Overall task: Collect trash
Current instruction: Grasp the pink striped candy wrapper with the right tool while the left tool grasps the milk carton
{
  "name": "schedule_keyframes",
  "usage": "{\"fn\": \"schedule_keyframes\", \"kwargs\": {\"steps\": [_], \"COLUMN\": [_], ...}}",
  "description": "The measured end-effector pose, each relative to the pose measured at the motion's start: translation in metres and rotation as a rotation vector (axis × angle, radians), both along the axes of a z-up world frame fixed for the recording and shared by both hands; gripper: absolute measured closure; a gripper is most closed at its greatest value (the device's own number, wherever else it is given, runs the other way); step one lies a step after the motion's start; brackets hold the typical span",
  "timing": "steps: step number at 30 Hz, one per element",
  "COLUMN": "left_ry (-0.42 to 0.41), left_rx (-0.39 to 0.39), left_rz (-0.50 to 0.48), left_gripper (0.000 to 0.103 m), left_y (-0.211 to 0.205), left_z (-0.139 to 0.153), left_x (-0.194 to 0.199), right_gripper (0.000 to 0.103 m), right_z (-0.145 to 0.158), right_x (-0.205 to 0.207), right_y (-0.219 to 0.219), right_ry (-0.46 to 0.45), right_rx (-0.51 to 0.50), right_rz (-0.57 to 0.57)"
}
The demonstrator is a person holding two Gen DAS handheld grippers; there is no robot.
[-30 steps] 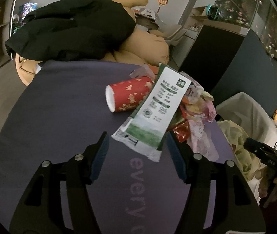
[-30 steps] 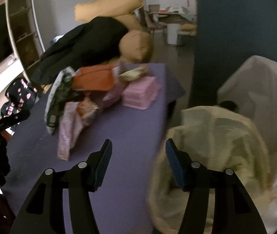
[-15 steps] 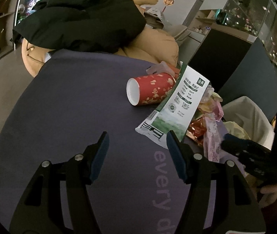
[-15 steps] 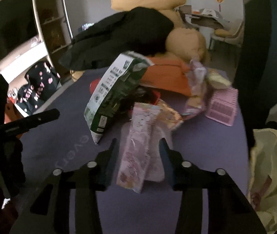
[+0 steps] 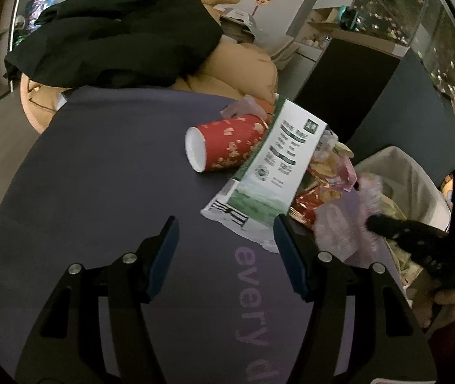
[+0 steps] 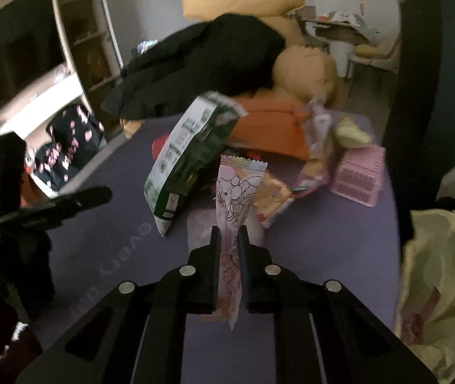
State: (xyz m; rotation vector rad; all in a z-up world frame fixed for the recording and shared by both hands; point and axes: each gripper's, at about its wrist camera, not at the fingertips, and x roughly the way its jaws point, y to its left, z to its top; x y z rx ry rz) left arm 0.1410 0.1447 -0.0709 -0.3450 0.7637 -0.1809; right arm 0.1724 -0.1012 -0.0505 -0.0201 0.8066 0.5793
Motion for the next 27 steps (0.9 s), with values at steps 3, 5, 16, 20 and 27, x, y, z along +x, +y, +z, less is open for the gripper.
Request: {"fn": "schedule_keyframes", "kwargs": {"steps": [3,5,16,20,27], "left_ry": [0.002,-0.003,-0.055,-0.044,0.016], "left_rx": [0.007,0.017,0.115,0.133,0.12], "left_rz": [-0.024,-0.043,-0.145,-0.122,-0.125], "left_gripper": [0.045,0.045,0.045,0.045,0.045], "left_y": [-0.01,-0.017,-0.06,-0.069,-0.074], "left_z": [0.0,0.002,0.021,0.021,0.015], "left_x": [0.004,0.008,0.059,0.08,0.105], "right_gripper": [0.091,0.091,0.091,0.091,0.091], "right_z": [0.003,0.0,-0.026,-0.027,-0.032], "right_x": [-0.007,-0.01,-0.021,-0.023,-0.027], "right_y": [-0.024,-0.038,-0.07,-0.069,-0.07], "right_ry": [0.018,0.031,0.083,0.081,0.09], "right_rx": [0.046,0.065,0.115,0.121,0.14], "right_rz": [-0.049,-0.082,-0.139,-0.126,-0.118]}}
